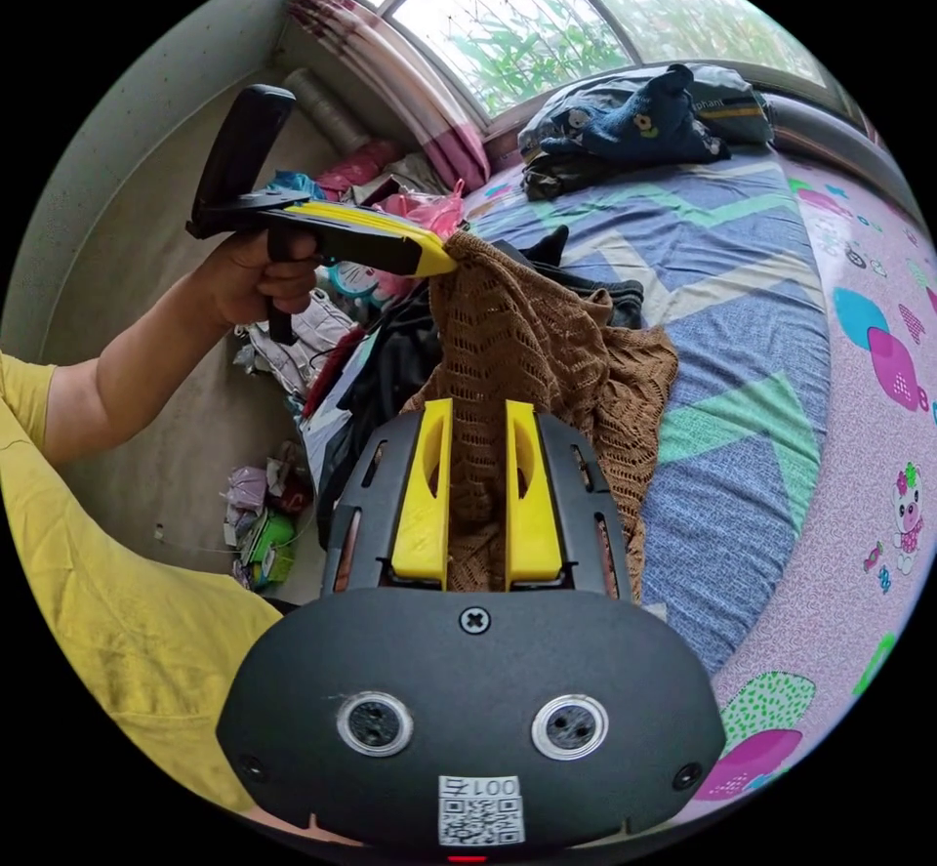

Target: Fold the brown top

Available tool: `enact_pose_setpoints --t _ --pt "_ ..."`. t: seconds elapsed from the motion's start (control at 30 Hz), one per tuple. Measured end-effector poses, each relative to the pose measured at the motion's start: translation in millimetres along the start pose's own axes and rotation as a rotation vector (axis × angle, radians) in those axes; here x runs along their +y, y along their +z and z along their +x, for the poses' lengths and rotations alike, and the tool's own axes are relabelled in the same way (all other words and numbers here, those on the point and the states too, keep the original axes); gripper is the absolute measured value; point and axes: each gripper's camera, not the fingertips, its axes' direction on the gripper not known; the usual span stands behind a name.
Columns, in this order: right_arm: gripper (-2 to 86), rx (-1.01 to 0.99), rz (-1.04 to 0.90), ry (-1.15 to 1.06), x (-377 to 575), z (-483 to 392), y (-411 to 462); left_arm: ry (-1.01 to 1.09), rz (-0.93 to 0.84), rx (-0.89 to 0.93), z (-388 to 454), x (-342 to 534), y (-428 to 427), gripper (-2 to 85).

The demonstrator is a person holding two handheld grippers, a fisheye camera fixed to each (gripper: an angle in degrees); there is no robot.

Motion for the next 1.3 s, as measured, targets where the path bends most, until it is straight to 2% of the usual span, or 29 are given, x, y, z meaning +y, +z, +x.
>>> enact_pose_setpoints --t 0.17,0.33,0.57,0.73,1.07,1.23,1.3 --pt "4.2 0.007 0.002 -0.030 -8 -14 7 0.021 -0.006 0.044 2 8 11 -1.2" --pt "1.8 -0.055 -0.042 -0.092 8 -18 -12 0.156 -0.064 0.081 29 37 27 -1.2" --pt "1.7 0.088 -0.150 -0.087 21 -8 -28 0.353 -0.275 0.298 65 133 67 -1.2" --pt "1.4 0.077 -0.201 -0.136 -8 -11 -6 0.243 -0.310 0.410 49 175 76 -1.0" --pt "2.4 0.132 -0.347 -0.461 -80 -44 50 0.113 -0.281 0.377 17 225 81 -1.0" --pt "4.5 0.066 -0.494 -0.706 -123 -68 80 0.101 -0.301 0.380 14 241 104 -1.0" --pt "5.7 0.060 -0.572 -0.724 -139 -72 96 0.104 -0.333 0.381 15 249 120 -1.0"
